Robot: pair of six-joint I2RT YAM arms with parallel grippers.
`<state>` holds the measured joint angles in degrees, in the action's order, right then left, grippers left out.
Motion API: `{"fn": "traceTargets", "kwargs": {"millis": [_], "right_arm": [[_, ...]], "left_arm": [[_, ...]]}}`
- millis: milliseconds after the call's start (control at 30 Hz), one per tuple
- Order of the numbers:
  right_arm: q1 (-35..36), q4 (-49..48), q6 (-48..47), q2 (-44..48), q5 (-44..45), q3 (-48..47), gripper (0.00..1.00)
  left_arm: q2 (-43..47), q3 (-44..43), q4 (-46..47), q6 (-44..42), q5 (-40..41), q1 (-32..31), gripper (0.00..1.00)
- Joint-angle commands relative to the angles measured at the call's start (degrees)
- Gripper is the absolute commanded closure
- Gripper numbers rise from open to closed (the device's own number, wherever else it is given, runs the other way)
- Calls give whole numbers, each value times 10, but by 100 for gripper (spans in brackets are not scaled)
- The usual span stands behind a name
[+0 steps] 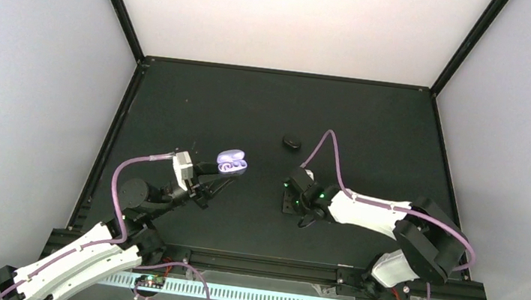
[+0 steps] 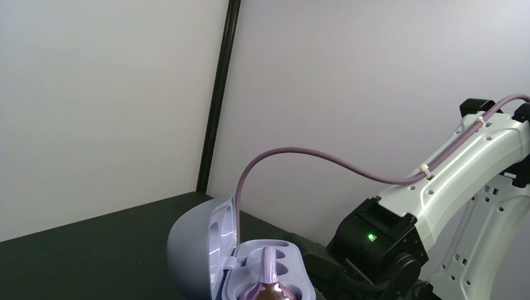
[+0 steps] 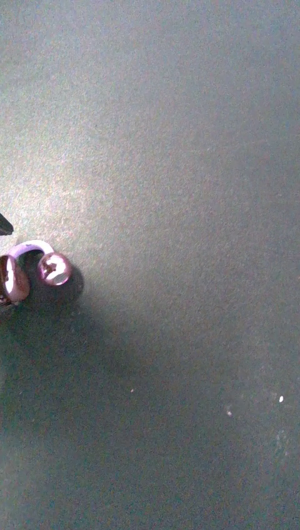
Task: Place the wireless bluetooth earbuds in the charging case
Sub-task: Pick up the earbud from the center of the board.
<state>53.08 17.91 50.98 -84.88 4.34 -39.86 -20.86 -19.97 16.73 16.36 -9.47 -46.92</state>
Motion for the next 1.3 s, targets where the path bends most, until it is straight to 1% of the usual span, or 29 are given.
{"fn": "traceTargets", "kwargs": {"millis": [0, 233, 433, 533, 700, 800, 867, 967, 1167, 1200, 1267], "right_arm": [[4, -7, -3, -21, 9, -13, 73], [3, 6, -33, -31, 30, -25, 82], [2, 23, -92, -47, 47, -50, 89], [1, 25, -141, -61, 39, -67, 90], [1, 39, -249, -95, 13, -104, 90], [1, 53, -320, -113, -7, -126, 90], [1, 73, -348, -133, -17, -146, 90], [1, 75, -356, -141, -27, -154, 87], [1, 41, -308, -83, -40, -129, 65], [1, 38, -299, -76, -40, -126, 62], [1, 34, -280, -67, -38, -121, 60]], "left_arm": [[2, 2, 9, 4, -6, -1, 99], [1, 4, 9, 4, -5, -2, 98], [0, 4, 9, 4, -5, -2, 98], [0, 5, 10, 4, -5, -2, 98], [-1, 5, 11, 2, -5, -1, 98], [-1, 5, 10, 2, -3, -2, 98], [-3, 5, 11, 2, -2, -2, 98], [-5, 5, 12, 1, -3, -1, 98], [-1, 5, 8, 1, 0, -1, 98], [-1, 5, 8, 1, -1, -2, 98], [-2, 5, 9, 1, -1, -2, 98]]}}
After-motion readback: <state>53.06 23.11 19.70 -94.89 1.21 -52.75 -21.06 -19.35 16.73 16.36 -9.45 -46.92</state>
